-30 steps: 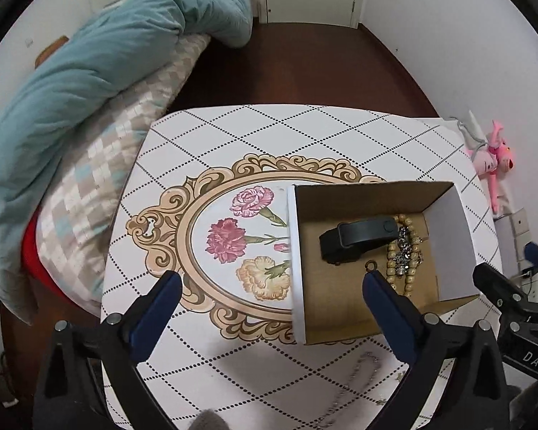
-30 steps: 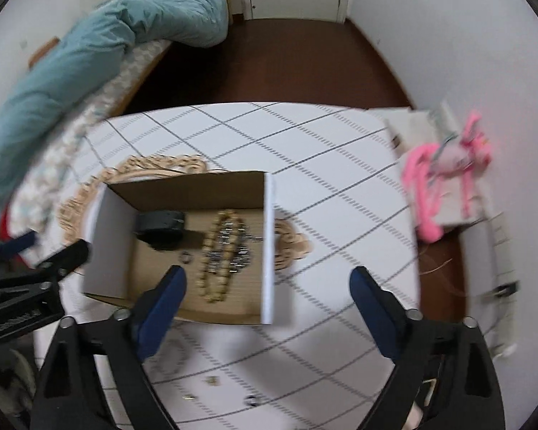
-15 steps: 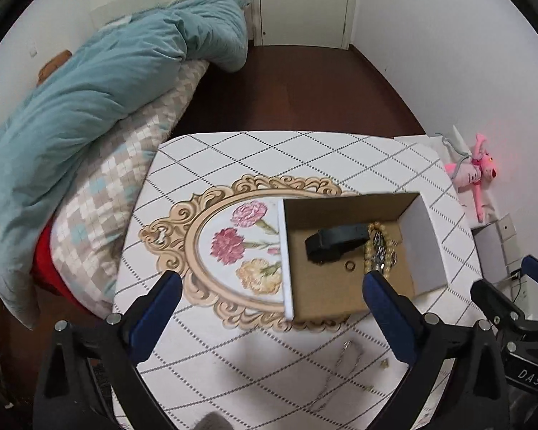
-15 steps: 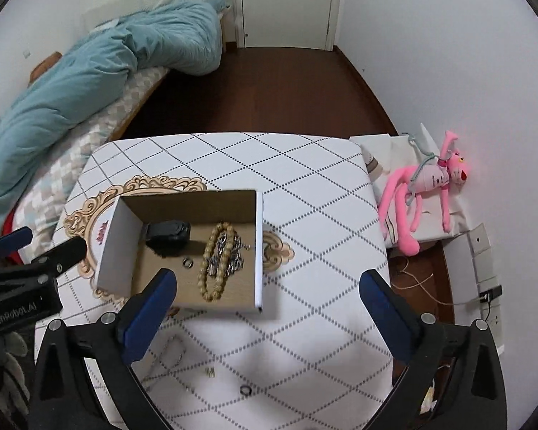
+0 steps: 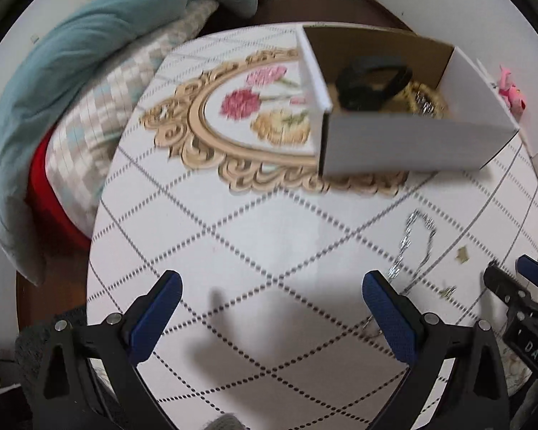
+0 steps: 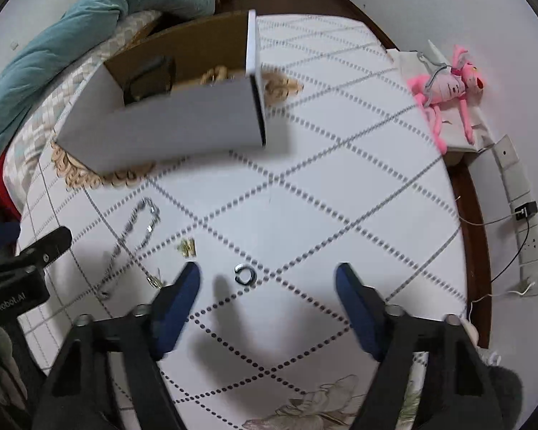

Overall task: Organize jewelry
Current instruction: 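Grasp the other black ring with the right gripper while the left gripper grasps a gold earring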

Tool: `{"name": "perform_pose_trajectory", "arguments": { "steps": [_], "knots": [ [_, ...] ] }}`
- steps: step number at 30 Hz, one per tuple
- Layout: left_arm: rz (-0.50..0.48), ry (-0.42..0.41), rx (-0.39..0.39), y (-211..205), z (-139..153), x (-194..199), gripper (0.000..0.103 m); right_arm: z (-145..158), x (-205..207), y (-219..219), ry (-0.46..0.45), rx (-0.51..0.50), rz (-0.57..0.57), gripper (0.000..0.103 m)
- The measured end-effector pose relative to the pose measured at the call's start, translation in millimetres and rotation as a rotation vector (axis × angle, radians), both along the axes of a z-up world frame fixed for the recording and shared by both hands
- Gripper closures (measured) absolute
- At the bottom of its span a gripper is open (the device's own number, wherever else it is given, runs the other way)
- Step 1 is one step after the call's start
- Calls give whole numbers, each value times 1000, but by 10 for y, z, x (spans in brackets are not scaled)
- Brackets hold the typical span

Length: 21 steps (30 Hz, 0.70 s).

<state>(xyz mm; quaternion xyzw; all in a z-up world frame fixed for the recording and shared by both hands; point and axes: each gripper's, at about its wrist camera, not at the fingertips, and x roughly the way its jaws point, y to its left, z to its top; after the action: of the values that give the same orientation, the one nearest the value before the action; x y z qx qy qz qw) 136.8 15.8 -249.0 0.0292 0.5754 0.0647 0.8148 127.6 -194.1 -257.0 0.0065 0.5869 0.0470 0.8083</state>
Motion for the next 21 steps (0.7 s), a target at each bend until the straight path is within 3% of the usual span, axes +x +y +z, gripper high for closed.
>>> {"name": "perform_pose_trajectory", "arguments": {
  "steps": [5, 7, 9, 21],
  "knots": [
    [-11, -4, 25, -21, -32, -50, 0, -33, -68, 102, -59, -48, 28, 55],
    [-10, -5, 21, -23, -32, -57, 0, -21, -85, 141, -76, -66, 38, 77],
    [-13, -9, 18, -49, -16, -62, 0, -12, -93, 176, -77, -80, 51, 90],
    [-118, -15, -31, -619, 17, -189, 0, 187, -213, -155, -85, 35, -50, 90]
  ]
}}
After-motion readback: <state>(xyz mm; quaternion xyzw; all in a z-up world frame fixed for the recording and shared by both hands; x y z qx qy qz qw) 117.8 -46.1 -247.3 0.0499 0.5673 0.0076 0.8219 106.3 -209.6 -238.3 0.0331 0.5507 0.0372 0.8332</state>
